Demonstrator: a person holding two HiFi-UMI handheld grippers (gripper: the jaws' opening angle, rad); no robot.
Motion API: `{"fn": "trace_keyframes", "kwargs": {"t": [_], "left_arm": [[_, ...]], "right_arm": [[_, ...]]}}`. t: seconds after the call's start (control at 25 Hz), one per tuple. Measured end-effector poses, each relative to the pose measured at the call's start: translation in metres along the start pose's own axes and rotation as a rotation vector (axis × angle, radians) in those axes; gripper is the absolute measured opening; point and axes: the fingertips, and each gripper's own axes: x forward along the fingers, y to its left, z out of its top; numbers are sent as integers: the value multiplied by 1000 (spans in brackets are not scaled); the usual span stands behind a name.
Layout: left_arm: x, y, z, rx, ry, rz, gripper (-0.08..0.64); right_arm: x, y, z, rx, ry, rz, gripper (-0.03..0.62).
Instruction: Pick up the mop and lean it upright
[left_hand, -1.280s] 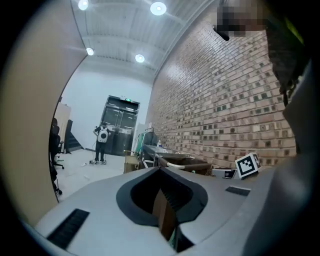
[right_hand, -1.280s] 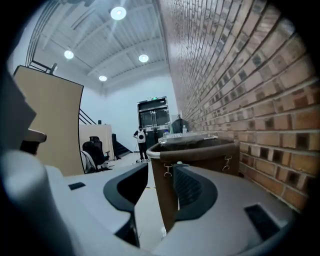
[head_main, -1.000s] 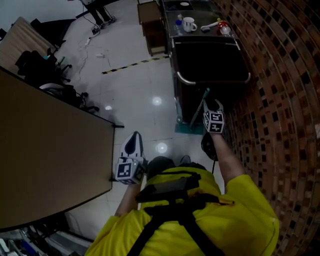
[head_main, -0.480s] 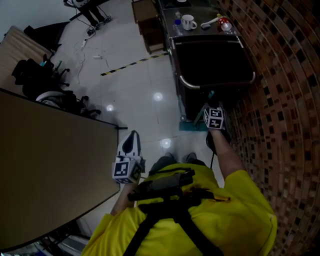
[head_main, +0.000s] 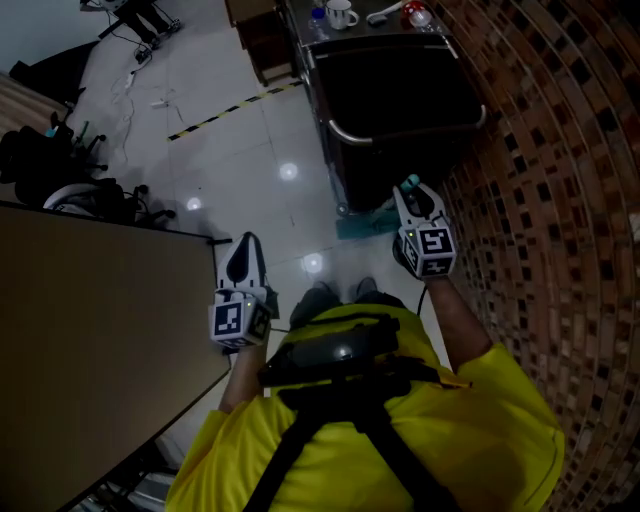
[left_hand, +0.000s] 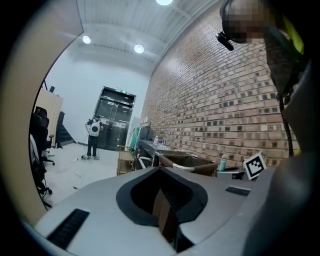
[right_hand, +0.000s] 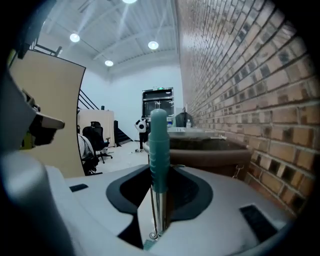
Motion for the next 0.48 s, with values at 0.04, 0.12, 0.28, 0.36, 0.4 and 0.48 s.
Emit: {"fn": "trace_keyframes", "kwargs": {"t": [0.04,0.12,0.28,0.36,0.4,0.48], "left_arm": [[1,-3,2,0,-14,-3,5],[3,-11,9,-5,-37,-15,5],[2,-33,24,7,-86,-42,5],[-2,-43,31,24,-105,-44,5],[-4,-47,32,31,-111,-46,5],[-6,-54,32,35,-120,-54,5]], "right_arm": [[-13,4,19,-7,-19,15,118],[-40,13,61,-25,-66,53,118],[-89,23,131,-47,-162,125,119],[-108,25,154,-47,-206,150,120],[-115,26,162,-46,-221,159,120],[-128,29,172,-43,-245,176,118]]}}
